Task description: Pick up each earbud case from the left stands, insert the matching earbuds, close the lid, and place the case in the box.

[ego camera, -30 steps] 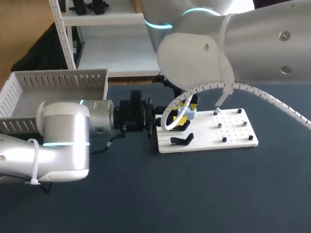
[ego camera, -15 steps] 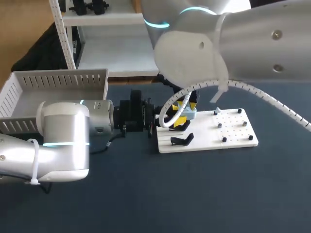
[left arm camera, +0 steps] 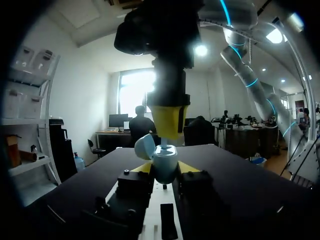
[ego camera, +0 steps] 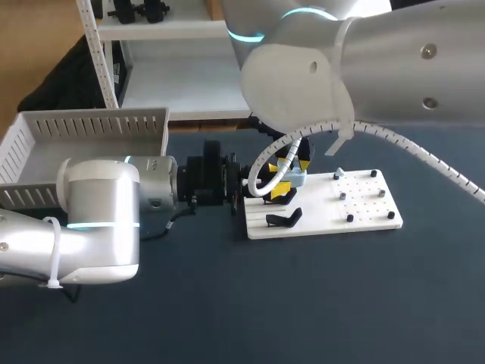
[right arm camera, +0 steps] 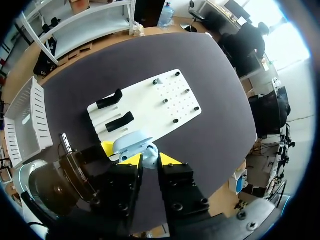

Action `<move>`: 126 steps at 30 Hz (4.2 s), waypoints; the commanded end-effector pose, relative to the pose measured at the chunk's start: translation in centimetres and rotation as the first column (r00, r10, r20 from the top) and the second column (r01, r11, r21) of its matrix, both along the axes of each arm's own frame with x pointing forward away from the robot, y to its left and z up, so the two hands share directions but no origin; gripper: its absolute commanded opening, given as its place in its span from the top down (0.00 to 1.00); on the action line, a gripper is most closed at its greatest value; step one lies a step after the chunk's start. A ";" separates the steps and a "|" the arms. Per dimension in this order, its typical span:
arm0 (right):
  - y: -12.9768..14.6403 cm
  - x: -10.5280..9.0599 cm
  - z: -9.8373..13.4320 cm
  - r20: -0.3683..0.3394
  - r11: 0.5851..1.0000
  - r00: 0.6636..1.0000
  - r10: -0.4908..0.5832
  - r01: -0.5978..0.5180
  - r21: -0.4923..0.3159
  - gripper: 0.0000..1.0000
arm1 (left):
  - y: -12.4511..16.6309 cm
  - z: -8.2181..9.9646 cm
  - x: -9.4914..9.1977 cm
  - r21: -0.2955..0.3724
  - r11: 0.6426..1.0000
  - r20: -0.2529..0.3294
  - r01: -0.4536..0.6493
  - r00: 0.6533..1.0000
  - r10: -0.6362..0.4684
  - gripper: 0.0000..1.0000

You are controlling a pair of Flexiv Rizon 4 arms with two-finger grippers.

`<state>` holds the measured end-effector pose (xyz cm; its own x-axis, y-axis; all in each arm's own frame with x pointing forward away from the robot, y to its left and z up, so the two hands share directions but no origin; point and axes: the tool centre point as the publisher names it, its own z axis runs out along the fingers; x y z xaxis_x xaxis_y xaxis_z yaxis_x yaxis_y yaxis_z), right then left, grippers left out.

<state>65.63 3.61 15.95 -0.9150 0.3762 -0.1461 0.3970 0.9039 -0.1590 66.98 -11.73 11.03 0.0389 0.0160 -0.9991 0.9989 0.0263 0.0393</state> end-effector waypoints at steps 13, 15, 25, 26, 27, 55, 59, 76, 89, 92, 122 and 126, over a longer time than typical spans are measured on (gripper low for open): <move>0.3 0.4 -0.7 -0.021 1.000 1.000 -0.006 0.006 -0.004 1.00 | 0.0 -0.1 0.0 -0.003 1.000 0.002 -0.002 1.000 0.002 1.00; 0.3 0.4 -0.7 -0.023 1.000 1.000 -0.008 0.008 -0.003 0.94 | 0.0 -0.1 0.0 -0.003 1.000 0.002 -0.002 1.000 0.002 1.00; -1.8 -1.8 3.2 0.072 0.992 0.997 -0.039 0.030 0.123 0.53 | 0.0 -0.1 0.0 -0.003 1.000 0.002 -0.002 1.000 0.002 1.00; -2.3 -2.0 3.7 0.084 0.990 0.995 -0.044 0.032 0.139 0.53 | 0.0 -0.1 0.0 -0.003 1.000 0.002 -0.002 1.000 0.002 1.00; -2.9 -2.1 4.1 0.101 0.987 0.994 -0.045 0.029 0.155 0.54 | 0.0 -0.1 0.0 -0.003 1.000 0.002 -0.002 1.000 0.002 1.00; -10.8 7.1 -0.4 0.234 0.920 0.967 0.100 -0.179 0.348 0.55 | 0.0 -0.1 0.0 -0.003 1.000 0.002 -0.002 1.000 0.002 1.00; -10.7 7.7 -2.6 0.217 0.921 0.971 0.104 -0.176 0.346 0.54 | 0.0 -0.1 0.0 -0.003 1.000 0.002 -0.002 1.000 0.002 1.00; -9.9 8.7 -7.7 0.259 0.875 0.942 0.215 -0.303 0.377 0.51 | 0.0 -0.1 0.0 -0.003 1.000 0.002 -0.002 1.000 0.002 1.00; -9.6 9.7 -10.4 0.243 0.868 0.937 0.251 -0.329 0.371 0.53 | 0.0 -0.1 0.0 -0.003 1.000 0.002 -0.002 1.000 0.002 1.00; -9.7 10.2 -10.9 0.242 0.867 0.940 0.239 -0.318 0.383 0.54 | 0.0 -0.1 0.0 -0.003 1.000 0.002 -0.002 1.000 0.002 1.00; -10.9 12.6 -12.9 0.245 0.874 0.958 0.150 -0.244 0.419 0.67 | 0.0 -0.1 0.0 -0.003 1.000 0.002 -0.002 1.000 0.002 1.00; -10.7 12.7 -12.9 0.244 0.872 0.957 0.155 -0.249 0.422 0.68 | 0.0 -0.1 0.0 -0.003 1.000 0.002 -0.002 1.000 0.002 1.00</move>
